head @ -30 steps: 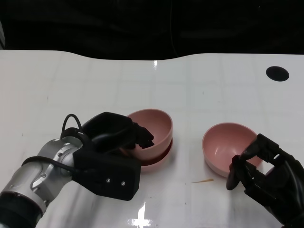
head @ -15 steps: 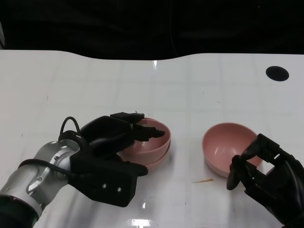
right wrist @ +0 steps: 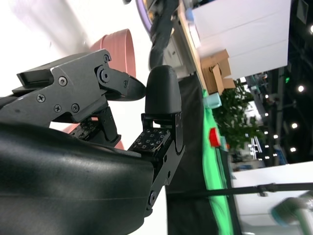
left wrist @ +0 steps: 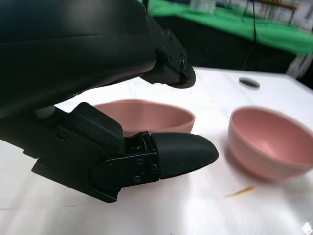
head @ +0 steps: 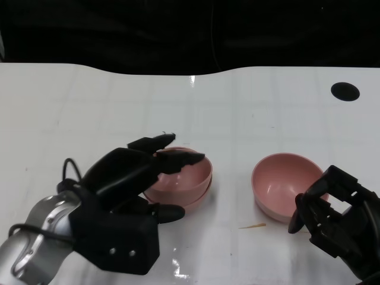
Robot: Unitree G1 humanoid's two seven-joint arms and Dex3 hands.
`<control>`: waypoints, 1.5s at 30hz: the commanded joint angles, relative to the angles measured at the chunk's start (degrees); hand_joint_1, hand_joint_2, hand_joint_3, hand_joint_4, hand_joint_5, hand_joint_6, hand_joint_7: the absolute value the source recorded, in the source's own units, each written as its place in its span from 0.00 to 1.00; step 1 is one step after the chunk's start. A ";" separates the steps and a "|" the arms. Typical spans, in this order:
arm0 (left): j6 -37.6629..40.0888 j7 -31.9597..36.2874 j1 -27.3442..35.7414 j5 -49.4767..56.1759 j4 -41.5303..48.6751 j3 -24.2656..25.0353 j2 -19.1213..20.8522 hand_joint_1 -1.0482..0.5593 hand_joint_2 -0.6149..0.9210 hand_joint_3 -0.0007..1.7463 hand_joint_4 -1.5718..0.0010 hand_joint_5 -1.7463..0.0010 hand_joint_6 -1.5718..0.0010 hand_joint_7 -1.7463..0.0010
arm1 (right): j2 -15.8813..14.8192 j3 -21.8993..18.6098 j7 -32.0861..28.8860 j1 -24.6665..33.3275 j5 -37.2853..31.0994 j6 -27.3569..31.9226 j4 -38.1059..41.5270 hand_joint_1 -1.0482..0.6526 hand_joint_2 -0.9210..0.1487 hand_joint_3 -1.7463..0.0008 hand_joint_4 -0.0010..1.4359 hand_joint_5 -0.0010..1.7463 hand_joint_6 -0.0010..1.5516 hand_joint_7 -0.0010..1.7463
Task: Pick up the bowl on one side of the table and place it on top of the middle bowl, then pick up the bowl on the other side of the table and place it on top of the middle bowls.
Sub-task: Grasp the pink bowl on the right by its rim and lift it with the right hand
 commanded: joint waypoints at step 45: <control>25.61 -2.10 28.85 -54.29 -21.07 28.31 -17.23 0.69 0.74 0.85 0.45 0.00 0.55 0.00 | -18.78 17.93 -27.07 -10.25 -66.05 -6.82 8.57 0.17 0.00 0.88 0.26 0.02 0.26 0.01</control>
